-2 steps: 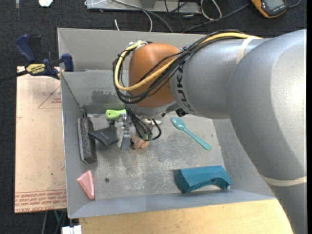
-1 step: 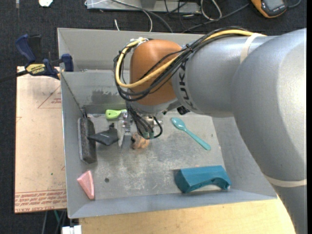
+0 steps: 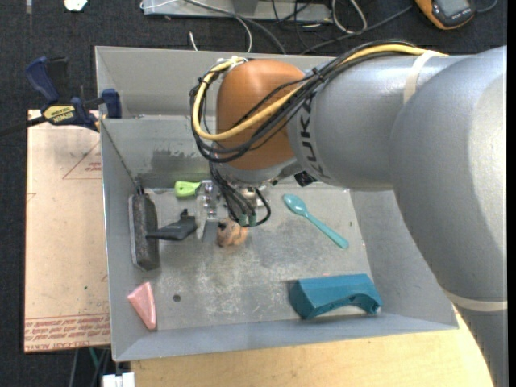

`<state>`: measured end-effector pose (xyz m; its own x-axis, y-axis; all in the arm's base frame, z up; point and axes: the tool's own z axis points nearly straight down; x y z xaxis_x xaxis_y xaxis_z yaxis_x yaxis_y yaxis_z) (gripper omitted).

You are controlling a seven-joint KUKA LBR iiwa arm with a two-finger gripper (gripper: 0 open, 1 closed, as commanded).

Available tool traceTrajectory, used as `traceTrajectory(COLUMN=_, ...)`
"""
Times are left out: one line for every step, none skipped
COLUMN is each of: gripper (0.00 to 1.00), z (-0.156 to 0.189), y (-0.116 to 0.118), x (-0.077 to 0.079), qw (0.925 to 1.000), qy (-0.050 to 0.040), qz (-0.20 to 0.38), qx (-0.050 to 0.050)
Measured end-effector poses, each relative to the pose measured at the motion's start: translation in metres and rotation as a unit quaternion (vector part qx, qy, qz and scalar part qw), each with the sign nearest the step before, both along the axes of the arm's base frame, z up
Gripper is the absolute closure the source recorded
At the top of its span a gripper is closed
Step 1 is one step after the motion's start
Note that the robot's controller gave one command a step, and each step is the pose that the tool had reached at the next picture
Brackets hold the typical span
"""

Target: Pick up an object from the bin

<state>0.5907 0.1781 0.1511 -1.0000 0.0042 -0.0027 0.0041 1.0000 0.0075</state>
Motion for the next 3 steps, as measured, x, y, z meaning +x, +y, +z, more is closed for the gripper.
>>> traceTrajectory(gripper=1.00, z=0.008, y=0.000, x=0.001, qw=1.0000, qy=-0.0017, qz=0.000, qx=0.001)
traceTrajectory(gripper=1.00, z=0.031, y=0.000, x=-0.001, qw=1.0000, qy=0.0017, qz=-0.001, qx=0.000)
traceTrajectory(gripper=1.00, z=0.053, y=0.001, x=0.001, qw=1.0000, qy=-0.0025, qz=-0.001, qx=0.002)
